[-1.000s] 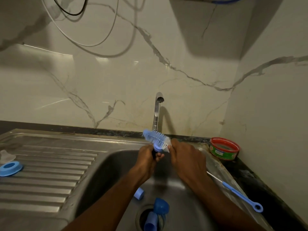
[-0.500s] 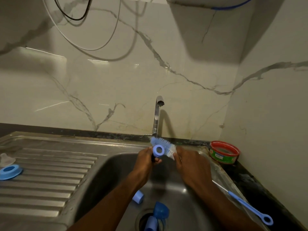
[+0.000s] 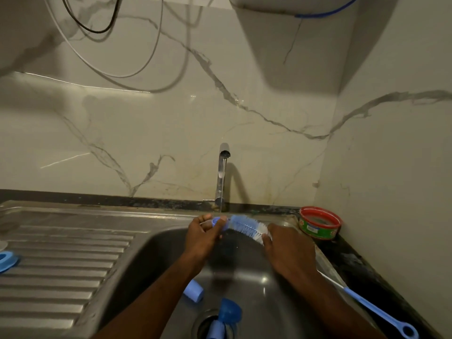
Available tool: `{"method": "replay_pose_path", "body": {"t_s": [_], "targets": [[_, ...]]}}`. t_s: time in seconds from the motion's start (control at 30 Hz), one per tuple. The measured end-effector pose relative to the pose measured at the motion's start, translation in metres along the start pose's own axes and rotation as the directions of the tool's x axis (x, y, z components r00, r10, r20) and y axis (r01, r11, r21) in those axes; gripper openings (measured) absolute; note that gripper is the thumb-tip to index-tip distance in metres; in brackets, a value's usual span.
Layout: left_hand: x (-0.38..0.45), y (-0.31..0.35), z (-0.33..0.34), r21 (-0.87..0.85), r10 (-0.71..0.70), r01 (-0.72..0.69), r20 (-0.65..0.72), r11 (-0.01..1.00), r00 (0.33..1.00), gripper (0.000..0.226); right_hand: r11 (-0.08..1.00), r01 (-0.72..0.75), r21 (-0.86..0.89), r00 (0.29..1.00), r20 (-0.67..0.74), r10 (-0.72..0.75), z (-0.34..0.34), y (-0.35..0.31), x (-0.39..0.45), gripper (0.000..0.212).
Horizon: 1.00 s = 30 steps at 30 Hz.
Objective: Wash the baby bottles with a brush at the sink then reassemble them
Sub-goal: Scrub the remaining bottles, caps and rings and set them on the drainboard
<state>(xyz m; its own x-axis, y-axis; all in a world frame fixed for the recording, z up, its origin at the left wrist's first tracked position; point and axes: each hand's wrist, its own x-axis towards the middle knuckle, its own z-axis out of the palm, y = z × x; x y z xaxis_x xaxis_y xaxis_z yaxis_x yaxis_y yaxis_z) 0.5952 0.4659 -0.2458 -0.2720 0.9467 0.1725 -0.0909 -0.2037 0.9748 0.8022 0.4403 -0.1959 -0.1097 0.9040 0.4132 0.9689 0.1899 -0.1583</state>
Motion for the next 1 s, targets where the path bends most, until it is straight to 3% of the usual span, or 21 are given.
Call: {"method": "replay_pose_path", "body": {"t_s": [0.17, 0.3, 0.4, 0.53, 0.67, 0.77, 0.87, 1.0], "targets": [[0.0, 0.003, -0.012, 0.118, 0.139, -0.125, -0.118, 0.985, 0.983, 0.025, 0.999, 0.029, 0.014, 0.999, -0.038, -0.028, -0.006, 0.0, 0.0, 0.033], [-0.002, 0.007, -0.012, 0.118, 0.175, -0.163, -0.095, 0.98, 0.98, 0.026, 0.99, 0.126, 0.063, 0.99, -0.074, -0.122, -0.009, -0.007, -0.006, 0.035], [-0.009, 0.008, -0.007, 0.06, 0.121, -0.122, 0.026, 0.991, 0.992, 0.034, 0.985, 0.169, 0.039, 0.982, -0.092, -0.164, -0.006, -0.016, -0.009, 0.033], [-0.008, 0.012, -0.004, 0.006, 0.059, -0.06, 0.104, 0.998, 0.993, 0.035, 0.994, 0.11, -0.003, 0.988, -0.112, -0.11, -0.005, -0.017, -0.004, 0.034], [-0.003, 0.017, -0.008, -0.04, 0.072, -0.07, 0.042, 0.997, 0.997, 0.05, 0.985, 0.169, -0.045, 0.982, -0.081, -0.173, -0.007, -0.014, -0.004, 0.035], [-0.004, 0.013, -0.011, -0.107, 0.028, -0.03, -0.014, 0.994, 1.0, 0.035, 0.971, 0.238, -0.018, 0.969, -0.068, -0.238, -0.007, -0.017, -0.004, 0.035], [-0.003, 0.011, -0.011, -0.196, -0.055, 0.053, -0.005, 0.979, 0.998, 0.03, 0.985, 0.171, 0.036, 0.979, -0.115, -0.166, -0.007, -0.019, -0.002, 0.031], [-0.004, 0.014, -0.008, -0.197, -0.033, 0.036, 0.018, 0.98, 0.999, 0.037, 0.994, 0.106, -0.023, 0.99, -0.094, -0.108, -0.004, -0.017, -0.003, 0.036]]}}
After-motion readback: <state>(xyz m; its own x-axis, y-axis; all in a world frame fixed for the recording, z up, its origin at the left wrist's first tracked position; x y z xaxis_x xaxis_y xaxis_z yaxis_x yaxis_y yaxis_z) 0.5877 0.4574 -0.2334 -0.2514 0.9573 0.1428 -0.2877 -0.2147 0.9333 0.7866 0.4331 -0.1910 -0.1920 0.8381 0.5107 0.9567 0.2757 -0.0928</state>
